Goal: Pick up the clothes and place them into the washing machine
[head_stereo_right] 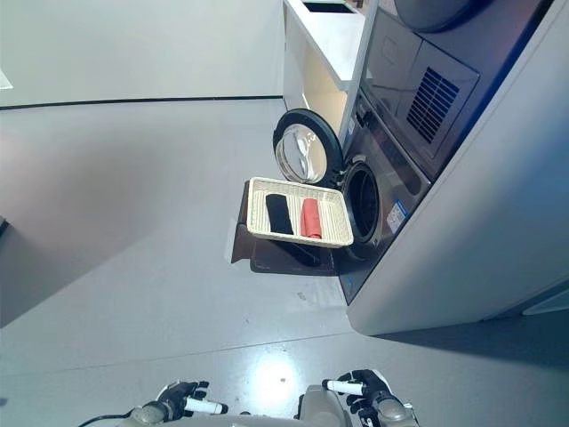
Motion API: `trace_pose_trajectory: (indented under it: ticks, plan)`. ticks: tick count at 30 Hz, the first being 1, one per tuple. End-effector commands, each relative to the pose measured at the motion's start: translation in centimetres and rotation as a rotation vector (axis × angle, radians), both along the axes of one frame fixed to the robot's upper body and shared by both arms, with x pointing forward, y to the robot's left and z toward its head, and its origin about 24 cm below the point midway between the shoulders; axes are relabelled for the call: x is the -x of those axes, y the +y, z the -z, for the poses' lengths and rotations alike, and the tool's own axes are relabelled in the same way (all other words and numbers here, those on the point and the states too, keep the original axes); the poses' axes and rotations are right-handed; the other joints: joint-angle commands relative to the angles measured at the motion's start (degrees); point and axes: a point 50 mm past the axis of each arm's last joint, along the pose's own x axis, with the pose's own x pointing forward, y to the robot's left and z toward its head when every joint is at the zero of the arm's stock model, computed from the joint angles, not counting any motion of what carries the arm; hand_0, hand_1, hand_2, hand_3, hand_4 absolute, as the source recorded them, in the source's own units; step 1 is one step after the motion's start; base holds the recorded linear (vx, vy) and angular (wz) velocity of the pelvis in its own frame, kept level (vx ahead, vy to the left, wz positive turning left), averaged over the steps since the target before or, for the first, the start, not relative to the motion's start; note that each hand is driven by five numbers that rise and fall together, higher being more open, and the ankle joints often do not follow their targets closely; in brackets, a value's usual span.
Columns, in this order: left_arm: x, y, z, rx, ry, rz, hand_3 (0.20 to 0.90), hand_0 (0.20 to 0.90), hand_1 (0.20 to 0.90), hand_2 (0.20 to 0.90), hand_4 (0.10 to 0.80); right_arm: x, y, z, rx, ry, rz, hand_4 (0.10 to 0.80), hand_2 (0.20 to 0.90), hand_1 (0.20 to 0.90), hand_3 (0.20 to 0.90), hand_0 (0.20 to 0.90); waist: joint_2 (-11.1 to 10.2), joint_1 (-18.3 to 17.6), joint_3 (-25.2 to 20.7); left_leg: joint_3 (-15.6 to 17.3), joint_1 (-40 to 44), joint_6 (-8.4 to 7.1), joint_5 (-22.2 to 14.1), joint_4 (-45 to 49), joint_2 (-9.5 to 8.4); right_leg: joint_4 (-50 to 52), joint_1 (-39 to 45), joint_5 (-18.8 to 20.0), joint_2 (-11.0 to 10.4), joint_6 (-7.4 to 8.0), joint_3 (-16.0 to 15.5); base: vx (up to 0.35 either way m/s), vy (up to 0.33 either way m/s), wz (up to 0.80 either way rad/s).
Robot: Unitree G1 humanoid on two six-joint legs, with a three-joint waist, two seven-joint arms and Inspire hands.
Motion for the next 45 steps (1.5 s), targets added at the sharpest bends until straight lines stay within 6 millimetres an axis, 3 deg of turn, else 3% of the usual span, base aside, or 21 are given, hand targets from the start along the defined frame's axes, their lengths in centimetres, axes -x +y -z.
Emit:
trace_pose_trajectory:
  ticks: [1, 3, 7, 10, 11, 13, 16, 17, 21, 24, 26, 28, 32, 33, 35, 37, 38, 40, 41, 42, 45]
  plan:
    - [-1.0, 0.3, -0.3, 0.010, -0.058, -0.065, 0.900, 0.900, 0.900, 0.900, 0.800, 4.0, -1.6, 0.5, 0.063, 0.146, -0.011, 0.800, 0.900, 0.900, 0.900, 0.900, 0.4, -1.8, -1.3, -2.4, 8.6, -5.58, -7.8, 2.9, -3.63, -18.5, -1.9, 15.2, 0.2, 2.02, -1.1, 0.369, -0.124, 0.13]
    - [-0.9, 0.1, -0.2, 0.015, -0.056, -0.070, 0.900, 0.900, 0.900, 0.900, 0.800, 4.0, -1.8, 0.5, 0.073, 0.150, -0.017, 0.800, 0.900, 0.900, 0.900, 0.900, 0.7, -2.5, -1.6, -3.3, 10.8, -6.14, -8.4, 2.4, -2.94, -21.1, -2.9, 16.9, 0.7, 2.61, -0.4, 0.332, -0.126, 0.13]
    - [-0.4, -1.0, 0.1, 0.042, -0.049, -0.078, 0.900, 0.900, 0.900, 0.900, 0.800, 4.3, -2.1, 0.4, 0.078, 0.154, -0.006, 0.800, 0.900, 0.900, 0.900, 0.900, 2.0, -2.8, -4.8, -5.1, 12.7, -7.47, -6.9, 2.9, -0.73, -20.8, -0.4, 18.6, 3.2, 1.31, 2.6, 0.328, -0.187, 0.54]
    - [-0.5, -2.3, 0.2, 0.081, -0.048, -0.045, 0.900, 0.900, 0.900, 0.900, 0.800, 3.9, -2.6, 0.2, 0.084, 0.133, 0.007, 0.800, 0.900, 0.900, 0.900, 0.900, 3.4, -2.8, -6.2, -5.9, 11.3, -9.37, -2.7, 8.1, 0.88, -20.9, 1.6, 16.8, 5.5, -0.38, 1.8, 0.285, -0.209, 0.41]
    - [-1.2, -2.9, 0.1, 0.092, -0.066, -0.020, 0.900, 0.900, 0.900, 0.900, 0.800, 3.2, -2.9, 0.0, 0.087, 0.105, 0.017, 0.800, 0.900, 0.900, 0.900, 0.900, 3.7, -2.6, -6.6, -4.8, 8.1, -11.48, 2.2, 15.7, 1.29, -22.1, 4.7, 14.9, 6.4, -1.43, 1.5, 0.247, -0.185, 0.02]
    - [-2.0, -3.1, -0.1, 0.097, -0.089, -0.008, 0.900, 0.900, 0.900, 0.900, 0.800, 2.6, -3.0, -0.2, 0.090, 0.088, 0.015, 0.800, 0.900, 0.900, 0.900, 0.900, 3.5, -2.5, -6.5, -3.7, 5.4, -12.61, 4.9, 21.4, 1.78, -22.9, 6.8, 13.8, 6.4, -2.18, 1.2, 0.187, -0.161, -0.11]
    - [-4.0, -3.4, -0.7, 0.107, -0.166, -0.015, 0.900, 0.900, 0.900, 0.900, 0.800, 1.5, -3.1, -0.4, 0.097, 0.061, -0.003, 0.800, 0.900, 0.900, 0.900, 0.900, 1.5, -0.9, -4.3, -3.2, -1.0, -14.15, 9.6, 35.2, -0.18, -23.1, 10.8, 11.9, 5.4, -3.67, 2.0, 0.199, -0.181, -0.06]
    - [-4.3, -3.4, -0.8, 0.105, -0.175, -0.017, 0.900, 0.900, 0.900, 0.900, 0.800, 1.3, -3.1, -0.5, 0.101, 0.053, -0.009, 0.800, 0.900, 0.900, 0.900, 0.900, 0.7, -0.3, -3.6, -2.3, -3.0, -13.76, 9.3, 38.5, -0.91, -23.1, 11.6, 11.7, 4.9, -3.90, 2.4, 0.179, -0.144, -0.20]
    - [-4.1, -3.1, -0.8, 0.083, -0.172, -0.013, 0.900, 0.900, 0.900, 0.900, 0.800, 1.1, -2.6, -0.4, 0.102, 0.056, -0.031, 0.800, 0.900, 0.900, 0.900, 0.900, -1.3, 1.9, -2.5, 4.0, -11.0, -11.82, 6.5, 34.8, 2.92, -23.2, 15.0, 9.5, 4.4, -4.32, 3.6, 0.223, -0.092, -0.11]
    - [-2.3, -2.4, -0.2, 0.048, -0.101, -0.024, 0.900, 0.900, 0.900, 0.900, 0.800, 1.2, -2.3, -0.3, 0.107, 0.065, -0.052, 0.800, 0.900, 0.900, 0.900, 0.900, -0.5, 3.3, -2.1, 4.4, -13.8, -11.04, 5.1, 12.9, 4.51, -24.1, 17.5, 7.1, 5.4, -2.57, 4.7, 0.353, 0.081, -0.19]
    - [-1.5, -2.2, 0.0, 0.035, -0.073, -0.035, 0.900, 0.900, 0.900, 0.900, 0.800, 1.3, -2.2, -0.2, 0.106, 0.063, -0.065, 0.800, 0.900, 0.900, 0.900, 0.900, 0.8, 4.3, -2.0, 1.8, -14.4, -11.74, 10.0, 1.8, 5.16, -24.4, 19.3, 5.4, 6.5, -1.87, 5.8, 0.323, 0.103, -0.18]
    - [-1.1, -2.0, 0.1, 0.027, -0.059, -0.038, 0.900, 0.900, 0.900, 0.900, 0.800, 1.4, -2.3, -0.2, 0.106, 0.058, -0.053, 0.800, 0.900, 0.900, 0.900, 0.900, 1.3, 4.8, -2.0, 0.8, -15.8, -12.70, 11.7, -1.7, 5.09, -24.4, 20.8, 3.8, 6.6, -1.35, 6.7, 0.258, 0.085, -0.11]
    - [-0.6, -1.7, 0.1, 0.021, -0.044, -0.029, 0.900, 0.900, 0.900, 0.900, 0.800, 1.6, -2.0, -0.1, 0.091, 0.064, -0.057, 0.800, 0.900, 0.900, 0.900, 0.900, 1.4, 4.7, -3.1, 0.2, -14.2, -12.39, 12.0, -1.7, 4.41, -24.3, 22.3, 3.1, 6.0, -0.68, 7.9, 0.246, 0.153, -0.54]
    - [-1.3, -1.3, -0.1, 0.015, -0.069, -0.029, 0.900, 0.900, 0.900, 0.900, 0.800, 2.1, -1.4, 0.1, 0.077, 0.077, -0.059, 0.800, 0.900, 0.900, 0.900, 0.900, 0.5, 4.9, -3.7, 0.8, -12.9, -11.07, 11.0, -1.2, 3.55, -23.4, 23.0, 2.3, 4.8, -0.07, 8.7, 0.346, 0.271, -0.91]
    - [-1.5, -1.1, -0.2, 0.012, -0.078, -0.035, 0.900, 0.900, 0.900, 0.900, 0.800, 2.2, -1.3, 0.2, 0.070, 0.081, -0.057, 0.800, 0.900, 0.900, 0.900, 0.900, 0.0, 5.1, -3.8, 1.3, -12.5, -10.48, 10.4, -0.6, 2.98, -21.7, 22.9, 2.2, 4.3, 0.18, 8.9, 0.196, 0.165, -0.67]
    - [-3.0, -0.4, -0.8, 0.000, -0.134, -0.037, 0.900, 0.900, 0.900, 0.900, 0.800, 2.0, -0.7, 0.3, 0.042, 0.067, -0.047, 0.800, 0.900, 0.900, 0.900, 0.900, -0.7, 4.9, -3.4, 2.8, -11.0, -8.43, 7.4, 1.2, 1.66, -9.5, 19.1, 3.3, 3.6, 1.65, 9.4, 0.178, 0.202, -0.37]
    - [-3.0, -0.4, -0.8, 0.000, -0.134, -0.037, 0.900, 0.900, 0.900, 0.900, 0.800, 2.0, -0.7, 0.3, 0.042, 0.067, -0.047, 0.800, 0.900, 0.900, 0.900, 0.900, -0.7, 5.0, -3.4, 2.8, -11.1, -8.42, 7.4, 1.3, 1.65, -9.4, 19.0, 3.2, 3.6, 1.66, 9.5, 0.150, 0.205, -0.31]
    - [-4.1, 0.0, -1.2, -0.011, -0.170, -0.036, 0.900, 0.900, 0.900, 0.900, 0.800, 1.7, -0.7, 0.2, 0.038, 0.056, -0.035, 0.800, 0.900, 0.900, 0.900, 0.900, -0.7, 3.9, -1.9, 2.7, -9.7, -7.28, 6.0, 2.5, 1.36, 0.0, 14.3, 7.4, 3.9, 2.61, 9.5, 0.094, 0.169, -0.21]
    - [-4.5, 0.1, -1.3, -0.014, -0.180, -0.029, 0.900, 0.900, 0.900, 0.900, 0.800, 1.4, -0.7, 0.2, 0.036, 0.043, -0.029, 0.800, 0.900, 0.900, 0.900, 0.900, -0.3, 3.1, -0.9, 2.5, -9.1, -6.90, 5.6, 3.1, 1.71, 5.0, 11.6, 8.3, 4.9, 2.44, 9.2, 0.174, 0.255, -0.07]
    - [-4.3, 0.5, -1.4, -0.024, -0.172, -0.025, 0.900, 0.900, 0.900, 0.900, 0.800, 1.7, -0.7, 0.2, 0.039, 0.047, -0.024, 0.800, 0.900, 0.900, 0.900, 0.900, 0.5, 2.8, -0.2, 2.7, -7.8, -6.53, 4.9, 3.2, 2.06, 8.0, 8.3, 7.9, 4.8, 1.71, 6.1, 0.208, 0.225, 0.04]
    - [-3.0, 0.9, -1.0, -0.035, -0.125, -0.038, 0.900, 0.900, 0.900, 0.900, 0.800, 2.4, -0.8, 0.3, 0.043, 0.072, -0.028, 0.800, 0.900, 0.900, 0.900, 0.900, 0.5, 2.8, -0.9, 3.2, -4.8, -7.17, 3.8, 1.2, 1.47, -1.9, 7.2, 5.7, 2.0, 0.38, -2.4, 0.267, 0.075, 0.12]
